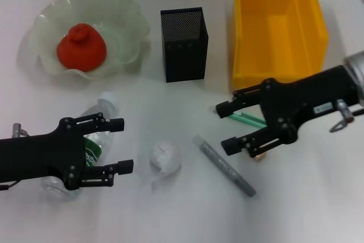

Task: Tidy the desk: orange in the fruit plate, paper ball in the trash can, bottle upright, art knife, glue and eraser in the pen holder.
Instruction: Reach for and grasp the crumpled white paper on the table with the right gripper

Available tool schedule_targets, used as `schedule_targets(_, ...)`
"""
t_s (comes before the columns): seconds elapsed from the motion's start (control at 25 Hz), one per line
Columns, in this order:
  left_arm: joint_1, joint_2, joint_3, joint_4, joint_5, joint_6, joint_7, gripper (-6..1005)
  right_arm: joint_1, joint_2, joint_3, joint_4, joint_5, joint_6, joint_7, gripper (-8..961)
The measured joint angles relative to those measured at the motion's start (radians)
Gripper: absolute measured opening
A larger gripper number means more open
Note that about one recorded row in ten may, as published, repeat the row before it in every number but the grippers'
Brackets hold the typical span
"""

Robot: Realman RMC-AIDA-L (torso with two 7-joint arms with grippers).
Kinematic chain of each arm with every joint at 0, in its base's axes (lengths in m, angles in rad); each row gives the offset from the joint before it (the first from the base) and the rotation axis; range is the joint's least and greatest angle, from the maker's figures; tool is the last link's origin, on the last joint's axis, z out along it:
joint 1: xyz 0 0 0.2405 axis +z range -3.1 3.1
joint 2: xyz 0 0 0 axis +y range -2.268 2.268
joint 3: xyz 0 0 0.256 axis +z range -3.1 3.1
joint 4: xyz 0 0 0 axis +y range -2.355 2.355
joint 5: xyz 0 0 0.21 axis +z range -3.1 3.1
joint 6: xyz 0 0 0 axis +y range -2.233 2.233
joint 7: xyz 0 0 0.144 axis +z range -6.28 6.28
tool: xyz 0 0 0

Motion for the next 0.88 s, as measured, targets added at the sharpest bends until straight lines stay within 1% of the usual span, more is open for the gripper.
schedule_targets(0.2,0.001,0.008,-0.006,0.002,0.009,-0.018,0.005,824,0.069,0.015,-0.085,-0.005,-0.028,0.044,0.007,794)
schedule_targets(0.32,0.002,0.017,-0.006,0.002,0.009,-0.027,0.005,824,0.091,0.026,-0.152,-0.006,-0.030,0.092,0.010,794)
schedule_targets(0.44,0.003,0.021,-0.008,0.002,0.009,-0.032,0.005,824,0.102,0.043,-0.223,-0.015,-0.030,0.148,0.013,794)
schedule_targets(0.6,0.004,0.026,-0.009,0.002,0.008,-0.035,0.006,824,0.109,0.050,-0.314,-0.023,-0.029,0.228,0.018,794)
schedule_targets(0.64,0.004,0.027,-0.009,0.002,0.008,-0.037,0.006,824,0.112,0.053,-0.345,-0.022,-0.025,0.266,0.019,794)
schedule_targets(0.68,0.004,0.027,-0.009,0.002,0.008,-0.037,0.006,824,0.112,0.053,-0.345,-0.022,-0.025,0.266,0.019,794)
schedule_targets(0.76,0.004,0.030,-0.009,0.002,0.008,-0.041,0.005,824,0.114,0.055,-0.370,-0.019,-0.023,0.299,0.019,794)
schedule_targets(0.8,0.004,0.033,-0.009,0.002,0.008,-0.043,0.004,825,0.115,0.056,-0.399,-0.016,-0.019,0.330,0.020,794)
schedule_targets(0.88,0.004,0.033,-0.009,0.002,0.008,-0.043,0.004,825,0.115,0.056,-0.412,-0.015,-0.014,0.342,0.020,794)
